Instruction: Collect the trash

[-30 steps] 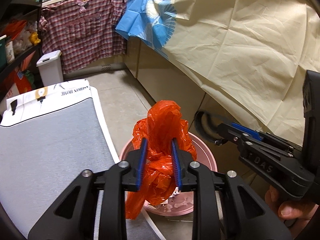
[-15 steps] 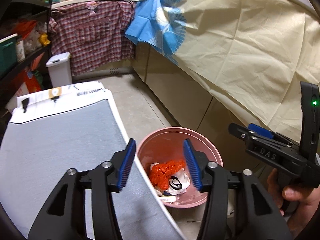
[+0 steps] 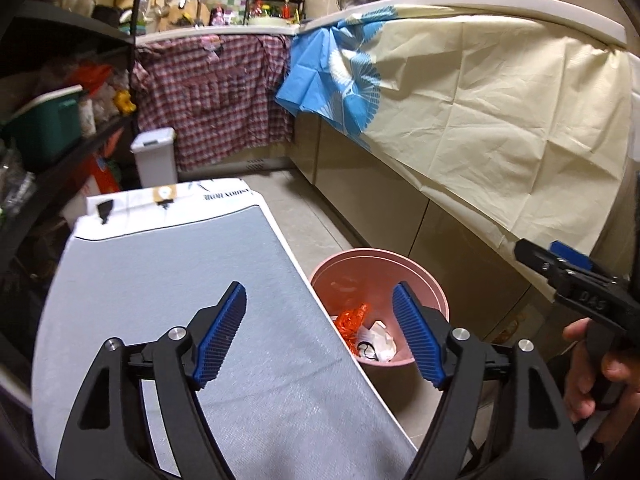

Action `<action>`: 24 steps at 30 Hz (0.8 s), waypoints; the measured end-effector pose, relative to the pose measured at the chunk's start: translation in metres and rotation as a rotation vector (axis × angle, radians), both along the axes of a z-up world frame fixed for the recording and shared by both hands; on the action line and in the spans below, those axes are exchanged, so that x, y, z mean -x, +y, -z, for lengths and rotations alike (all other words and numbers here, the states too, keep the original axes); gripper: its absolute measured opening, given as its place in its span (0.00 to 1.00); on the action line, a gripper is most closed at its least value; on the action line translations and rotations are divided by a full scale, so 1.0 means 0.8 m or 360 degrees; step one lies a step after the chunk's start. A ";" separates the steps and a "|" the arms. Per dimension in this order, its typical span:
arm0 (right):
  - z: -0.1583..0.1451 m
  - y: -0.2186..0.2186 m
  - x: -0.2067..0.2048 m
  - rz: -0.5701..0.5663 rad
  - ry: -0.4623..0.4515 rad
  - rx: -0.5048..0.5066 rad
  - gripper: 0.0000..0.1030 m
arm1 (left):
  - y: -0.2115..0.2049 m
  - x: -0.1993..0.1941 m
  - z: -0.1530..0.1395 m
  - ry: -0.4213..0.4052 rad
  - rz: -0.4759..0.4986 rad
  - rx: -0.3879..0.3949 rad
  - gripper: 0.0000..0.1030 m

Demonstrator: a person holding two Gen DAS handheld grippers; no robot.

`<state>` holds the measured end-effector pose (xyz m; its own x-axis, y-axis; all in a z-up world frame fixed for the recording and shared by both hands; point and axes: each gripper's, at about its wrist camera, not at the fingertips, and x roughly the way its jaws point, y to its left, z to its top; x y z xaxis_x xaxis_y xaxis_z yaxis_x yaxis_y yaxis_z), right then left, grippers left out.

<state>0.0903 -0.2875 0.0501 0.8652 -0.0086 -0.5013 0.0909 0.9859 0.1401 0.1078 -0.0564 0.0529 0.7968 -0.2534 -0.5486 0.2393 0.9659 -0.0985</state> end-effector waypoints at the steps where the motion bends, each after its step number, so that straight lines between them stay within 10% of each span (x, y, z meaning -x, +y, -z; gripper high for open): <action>1: -0.002 0.001 0.007 0.0006 -0.0007 0.0003 0.92 | 0.002 0.009 -0.002 -0.0011 -0.0011 0.0004 0.74; 24: 0.023 0.026 0.086 -0.0020 0.0121 0.0201 0.95 | -0.012 0.081 0.040 0.0141 -0.0127 0.0036 0.92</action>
<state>0.0215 -0.2663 0.0316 0.8252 -0.0652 -0.5611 0.0842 0.9964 0.0080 0.0428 -0.0659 0.0213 0.7634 -0.2042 -0.6128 0.1510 0.9788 -0.1380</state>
